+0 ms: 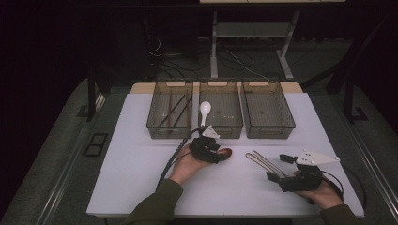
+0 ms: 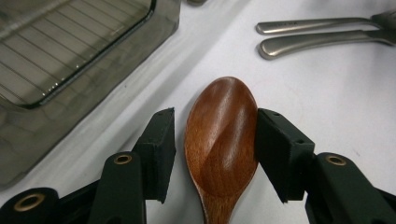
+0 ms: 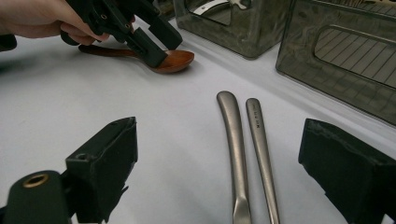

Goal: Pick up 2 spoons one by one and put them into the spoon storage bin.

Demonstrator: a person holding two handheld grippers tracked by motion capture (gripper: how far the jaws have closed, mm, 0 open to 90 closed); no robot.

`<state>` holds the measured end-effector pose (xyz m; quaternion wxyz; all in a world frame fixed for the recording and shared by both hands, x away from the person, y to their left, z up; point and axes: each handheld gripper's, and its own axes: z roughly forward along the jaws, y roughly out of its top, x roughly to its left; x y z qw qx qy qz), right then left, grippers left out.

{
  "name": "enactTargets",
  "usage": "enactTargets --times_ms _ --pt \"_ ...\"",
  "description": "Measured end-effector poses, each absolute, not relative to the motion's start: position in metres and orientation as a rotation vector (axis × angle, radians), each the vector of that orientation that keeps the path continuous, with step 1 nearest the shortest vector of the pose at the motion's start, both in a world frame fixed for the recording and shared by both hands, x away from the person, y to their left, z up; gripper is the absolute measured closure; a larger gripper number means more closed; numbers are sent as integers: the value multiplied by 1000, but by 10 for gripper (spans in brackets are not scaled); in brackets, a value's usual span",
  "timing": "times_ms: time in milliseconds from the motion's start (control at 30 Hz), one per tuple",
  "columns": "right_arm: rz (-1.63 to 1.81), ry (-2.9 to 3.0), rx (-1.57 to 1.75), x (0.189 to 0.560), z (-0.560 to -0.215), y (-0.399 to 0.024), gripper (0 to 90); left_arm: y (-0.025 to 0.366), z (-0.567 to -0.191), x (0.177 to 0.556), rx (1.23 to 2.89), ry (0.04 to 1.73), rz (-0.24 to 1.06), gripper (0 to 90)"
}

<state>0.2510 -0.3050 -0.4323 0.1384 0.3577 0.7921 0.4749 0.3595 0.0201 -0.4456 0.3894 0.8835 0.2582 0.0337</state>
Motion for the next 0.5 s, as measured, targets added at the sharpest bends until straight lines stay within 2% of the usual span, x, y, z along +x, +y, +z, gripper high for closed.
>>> enactTargets --times_ms 267,500 --pt "1373 2290 1034 251 -432 -305 117 18 -446 358 2282 624 89 493" --pt "1374 2290 1031 251 -432 -305 118 15 -447 354 2284 613 72 562"
